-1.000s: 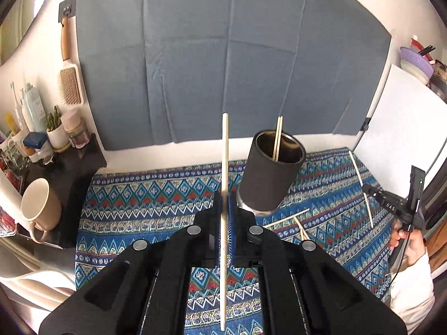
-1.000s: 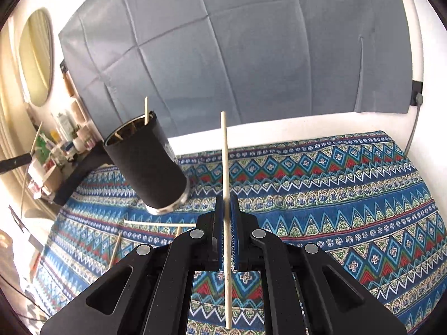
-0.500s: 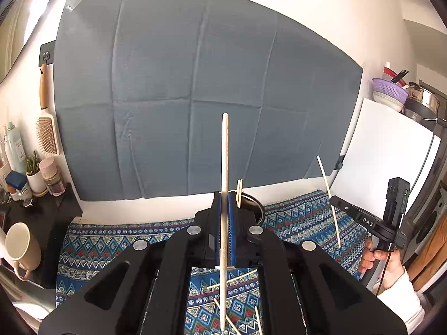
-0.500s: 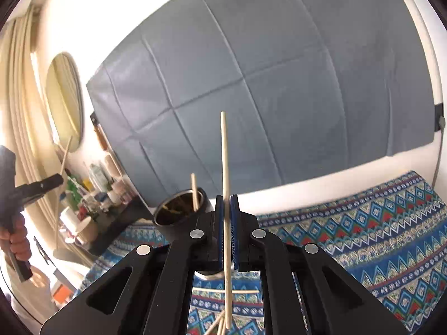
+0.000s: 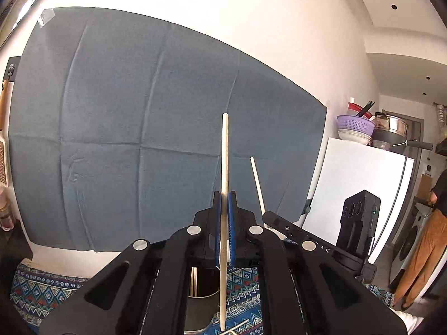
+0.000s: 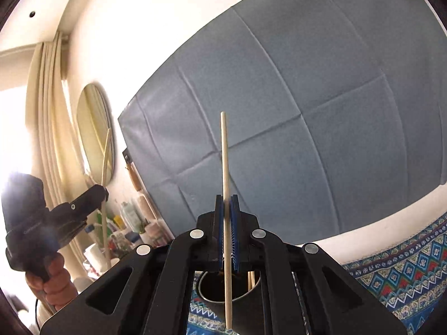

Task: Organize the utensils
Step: 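Carry the left tool's chopstick over the black cup while the right tool carries its own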

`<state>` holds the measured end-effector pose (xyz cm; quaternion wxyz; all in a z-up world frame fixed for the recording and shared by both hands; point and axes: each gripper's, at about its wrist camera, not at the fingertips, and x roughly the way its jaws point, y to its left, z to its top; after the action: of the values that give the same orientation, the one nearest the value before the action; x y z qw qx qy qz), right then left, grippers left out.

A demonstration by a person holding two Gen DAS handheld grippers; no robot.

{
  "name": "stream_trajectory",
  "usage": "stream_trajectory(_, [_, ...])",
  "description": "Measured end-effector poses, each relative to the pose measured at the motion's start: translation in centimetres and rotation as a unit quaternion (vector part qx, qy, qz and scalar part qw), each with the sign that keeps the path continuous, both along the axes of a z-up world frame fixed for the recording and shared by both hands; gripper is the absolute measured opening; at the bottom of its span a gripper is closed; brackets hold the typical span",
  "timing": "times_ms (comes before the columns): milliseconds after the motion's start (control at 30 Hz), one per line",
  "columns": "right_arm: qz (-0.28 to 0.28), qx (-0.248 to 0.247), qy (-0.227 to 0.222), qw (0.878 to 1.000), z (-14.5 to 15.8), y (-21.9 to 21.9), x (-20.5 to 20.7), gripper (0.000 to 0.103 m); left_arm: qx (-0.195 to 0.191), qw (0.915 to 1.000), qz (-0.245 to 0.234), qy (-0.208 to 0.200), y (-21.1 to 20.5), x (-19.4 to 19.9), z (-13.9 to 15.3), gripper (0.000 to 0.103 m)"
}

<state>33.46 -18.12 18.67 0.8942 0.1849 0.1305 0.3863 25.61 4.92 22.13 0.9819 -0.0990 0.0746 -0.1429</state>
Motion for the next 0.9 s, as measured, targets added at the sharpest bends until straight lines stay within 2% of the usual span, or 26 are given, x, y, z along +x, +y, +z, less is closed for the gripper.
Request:
stream_trajectory(167, [-0.005, 0.007, -0.017, 1.0, -1.1, 1.5, 1.5, 0.005, -0.014, 0.9996, 0.013, -0.023, 0.3, 2.3, -2.1, 0.005])
stream_trajectory(267, [-0.008, 0.008, -0.023, 1.0, -1.8, 2.0, 2.2, 0.005, -0.032, 0.9967, 0.032, -0.067, 1.0, 1.9, -3.2, 0.005])
stream_trajectory(467, [-0.031, -0.017, -0.038, 0.999, -2.8, 3.8, 3.7, 0.005, -0.038, 0.9916, 0.068, -0.103, 1.3, 2.7, -4.0, 0.005])
stream_trajectory(600, [-0.035, -0.013, -0.05, 0.998, -3.4, 4.6, 4.2, 0.005, -0.015, 0.9881, 0.093, -0.122, 0.6, 3.6, -4.8, 0.005])
stream_trajectory(700, [-0.033, -0.014, -0.057, 0.998, -4.1, 5.3, 4.4, 0.005, -0.01, 0.9862, 0.11, -0.123, 0.2, 4.2, -6.0, 0.005])
stream_trajectory(900, [-0.029, -0.03, -0.057, 0.997, -5.8, 6.5, 4.1, 0.005, 0.002, 0.9877, 0.126, -0.093, 0.0, 6.2, -8.6, 0.005])
